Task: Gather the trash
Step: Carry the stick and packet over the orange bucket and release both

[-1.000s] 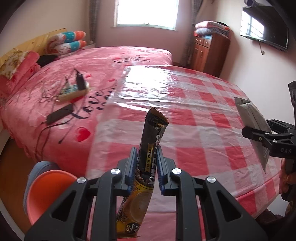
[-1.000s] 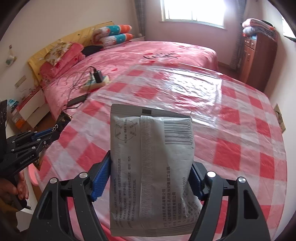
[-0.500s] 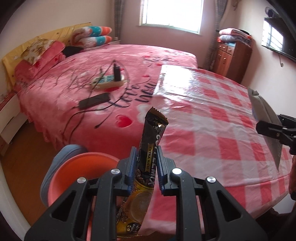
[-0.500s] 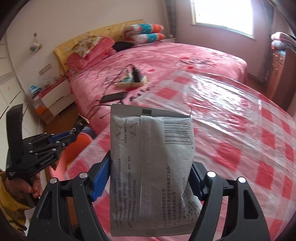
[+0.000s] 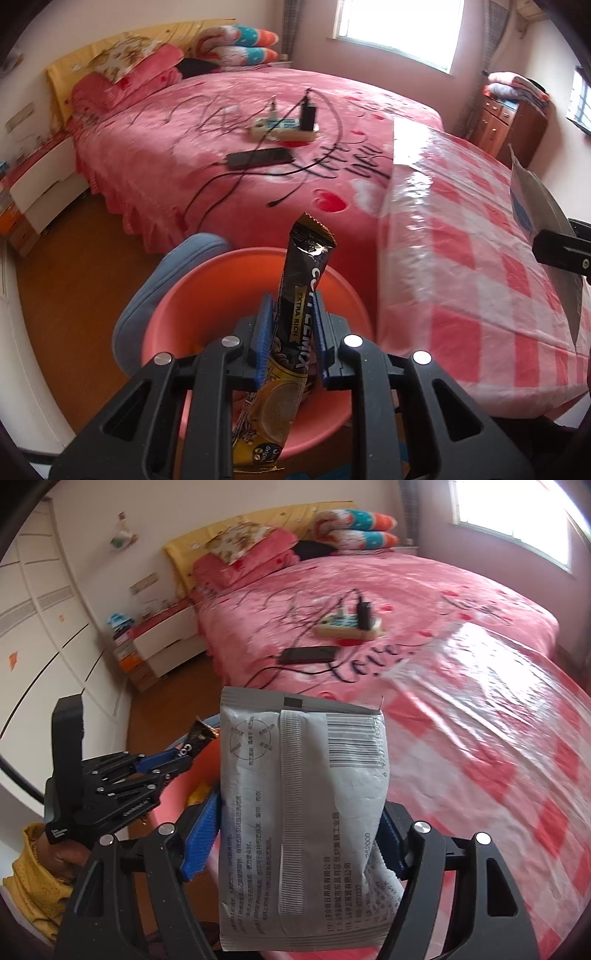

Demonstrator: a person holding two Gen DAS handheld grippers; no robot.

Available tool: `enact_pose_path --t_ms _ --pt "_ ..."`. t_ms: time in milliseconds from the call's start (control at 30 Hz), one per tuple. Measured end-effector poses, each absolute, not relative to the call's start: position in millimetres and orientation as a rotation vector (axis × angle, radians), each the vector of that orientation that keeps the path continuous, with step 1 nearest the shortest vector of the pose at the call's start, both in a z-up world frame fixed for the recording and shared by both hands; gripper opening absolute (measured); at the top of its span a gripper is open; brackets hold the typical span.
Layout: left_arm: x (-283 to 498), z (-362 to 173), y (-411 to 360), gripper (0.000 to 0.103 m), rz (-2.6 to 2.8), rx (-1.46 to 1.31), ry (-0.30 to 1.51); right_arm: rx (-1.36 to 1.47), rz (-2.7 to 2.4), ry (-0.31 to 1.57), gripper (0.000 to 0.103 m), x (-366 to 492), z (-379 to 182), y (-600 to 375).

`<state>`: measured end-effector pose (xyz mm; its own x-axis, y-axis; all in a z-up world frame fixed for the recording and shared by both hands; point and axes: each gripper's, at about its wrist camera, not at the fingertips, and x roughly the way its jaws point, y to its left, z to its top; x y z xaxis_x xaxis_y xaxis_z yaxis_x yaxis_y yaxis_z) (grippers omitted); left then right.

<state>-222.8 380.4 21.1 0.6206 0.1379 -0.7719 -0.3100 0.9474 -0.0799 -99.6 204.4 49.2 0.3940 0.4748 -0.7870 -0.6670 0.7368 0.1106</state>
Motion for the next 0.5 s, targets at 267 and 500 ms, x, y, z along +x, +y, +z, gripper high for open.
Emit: enact_pose_path --t_ms 267,500 --pt "-237.8 5.1 406.1 0.022 0.305 -0.259 0.889 -0.294 0.813 0.943 0.073 -101.1 34.2 256.3" --pt "-240.4 -8.0 416.5 0.022 0.326 -0.286 0.912 -0.338 0.856 0.961 0.073 -106.6 21.7 288.5"
